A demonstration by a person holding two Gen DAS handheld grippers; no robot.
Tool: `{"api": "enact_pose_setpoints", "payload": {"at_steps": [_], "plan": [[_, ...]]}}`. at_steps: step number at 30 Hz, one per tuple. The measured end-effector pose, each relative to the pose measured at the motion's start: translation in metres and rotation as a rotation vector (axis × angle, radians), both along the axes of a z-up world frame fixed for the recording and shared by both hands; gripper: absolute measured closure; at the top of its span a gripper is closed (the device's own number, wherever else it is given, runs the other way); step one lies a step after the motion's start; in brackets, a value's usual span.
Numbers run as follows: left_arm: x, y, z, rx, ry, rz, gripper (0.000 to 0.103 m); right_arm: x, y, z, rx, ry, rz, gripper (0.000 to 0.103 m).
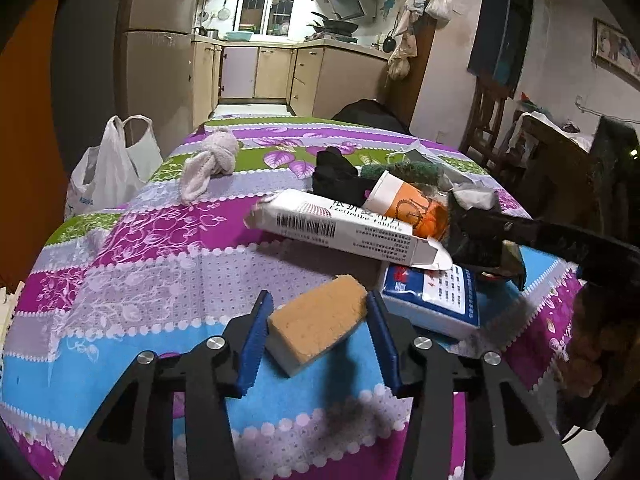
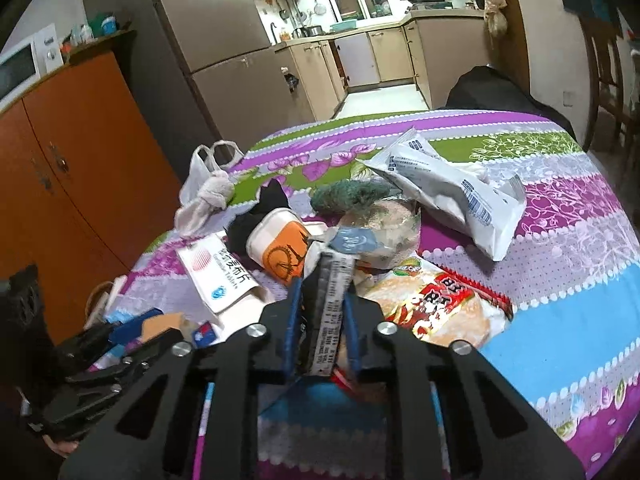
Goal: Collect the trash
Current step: 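Grasp the second tan sponge with the left gripper while the right grasps a dark packet, then carry the sponge and dark packet with both grippers over the trash bag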
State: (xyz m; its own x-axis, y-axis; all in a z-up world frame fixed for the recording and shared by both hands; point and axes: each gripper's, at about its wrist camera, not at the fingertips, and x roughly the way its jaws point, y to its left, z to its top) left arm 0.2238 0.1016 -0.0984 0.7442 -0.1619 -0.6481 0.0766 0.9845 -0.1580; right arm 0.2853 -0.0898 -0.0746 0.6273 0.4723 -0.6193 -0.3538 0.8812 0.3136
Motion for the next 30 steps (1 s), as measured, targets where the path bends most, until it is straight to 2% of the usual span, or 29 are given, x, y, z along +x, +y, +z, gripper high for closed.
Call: {"api": "enact_pose_setpoints", "payload": {"at_steps": [5, 11, 18, 26, 30], "plan": [[-0.011, 0.009, 0.008, -0.015, 0.001, 0.030, 0.057, -0.017, -0.009, 0.017, 0.054, -0.020, -0.003, 0.090], [-0.024, 0.012, 0.027, 0.003, -0.031, 0.048, 0.058, -0.029, -0.014, 0.026, 0.086, -0.011, 0.007, 0.090], [-0.028, -0.001, 0.036, 0.090, -0.020, 0.078, 0.058, -0.052, -0.014, 0.025, 0.099, 0.012, 0.007, 0.090], [-0.030, -0.011, 0.033, 0.169, 0.006, 0.104, 0.058, -0.073, -0.013, 0.012, 0.079, 0.047, 0.014, 0.090], [-0.028, -0.018, 0.038, 0.200, -0.006, 0.104, 0.059, -0.077, -0.022, 0.020, 0.091, 0.027, -0.008, 0.090]]}}
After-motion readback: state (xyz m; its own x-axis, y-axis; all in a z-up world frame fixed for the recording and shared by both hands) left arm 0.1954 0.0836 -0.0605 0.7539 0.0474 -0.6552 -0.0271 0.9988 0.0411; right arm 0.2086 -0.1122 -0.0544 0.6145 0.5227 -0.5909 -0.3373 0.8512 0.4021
